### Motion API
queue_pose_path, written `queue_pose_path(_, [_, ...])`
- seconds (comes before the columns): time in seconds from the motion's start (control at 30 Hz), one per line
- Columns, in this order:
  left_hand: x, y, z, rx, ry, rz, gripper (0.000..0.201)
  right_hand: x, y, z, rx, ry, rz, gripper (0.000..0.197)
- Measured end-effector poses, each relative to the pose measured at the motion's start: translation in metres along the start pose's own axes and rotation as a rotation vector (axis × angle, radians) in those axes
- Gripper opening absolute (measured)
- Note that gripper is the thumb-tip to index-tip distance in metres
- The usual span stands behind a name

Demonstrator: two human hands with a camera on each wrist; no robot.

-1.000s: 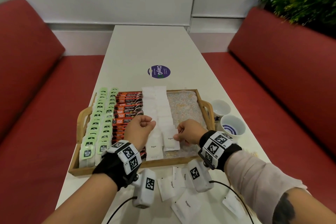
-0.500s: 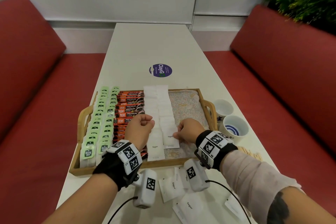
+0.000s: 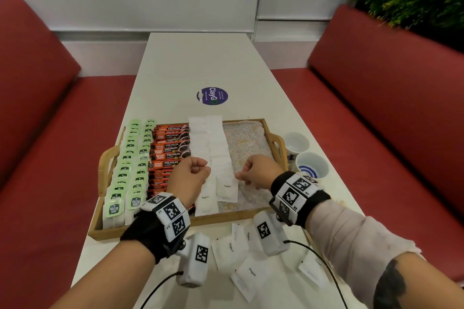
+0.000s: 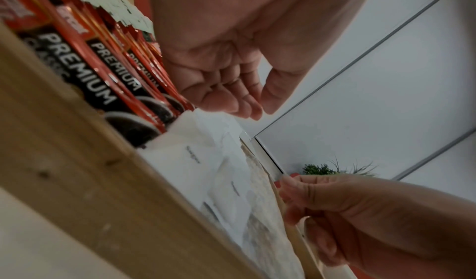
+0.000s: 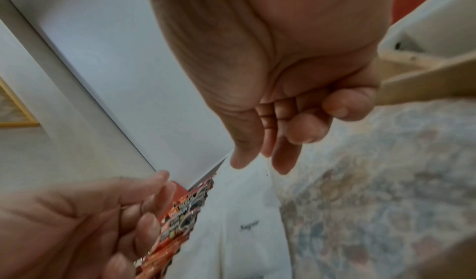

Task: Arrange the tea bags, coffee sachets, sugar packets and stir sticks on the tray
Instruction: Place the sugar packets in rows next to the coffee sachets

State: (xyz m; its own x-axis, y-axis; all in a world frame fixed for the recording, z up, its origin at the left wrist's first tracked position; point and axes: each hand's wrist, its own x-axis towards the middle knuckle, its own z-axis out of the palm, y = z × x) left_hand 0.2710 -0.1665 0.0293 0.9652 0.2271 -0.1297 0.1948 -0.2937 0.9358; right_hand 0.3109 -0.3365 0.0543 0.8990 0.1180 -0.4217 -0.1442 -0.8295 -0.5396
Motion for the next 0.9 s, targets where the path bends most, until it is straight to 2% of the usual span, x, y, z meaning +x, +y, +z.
queue_pose_path(0.2, [-0.029,0.010,0.029,-0.012,-0.114,0.023,0.011,-0.042,0.034,-0.026,0.030,0.048,-0.041,0.015])
queue_pose_path(0.33, [-0.051,0.012,0.063,0.077,-0.235,0.040,0.013,-0.069,0.064,-0.034,-0.037,0.108,-0.022,0.017])
queue_pose_path(0.5, [-0.081,0.010,0.104,0.274,-0.450,0.003,0.015,-0.102,0.104,-0.033,-0.022,0.135,0.069,0.012])
queue_pose_path(0.63, [-0.102,0.010,0.129,0.555,-0.554,0.017,0.015,-0.121,0.125,-0.026,0.017,0.116,0.103,0.011])
queue_pose_path(0.8, [-0.121,0.014,0.150,0.833,-0.616,0.055,0.048,-0.134,0.134,-0.026,0.056,0.122,0.129,0.010])
queue_pose_path(0.9, [-0.127,0.015,0.159,0.895,-0.597,0.063,0.055,-0.139,0.138,-0.027,0.067,0.131,0.132,0.011])
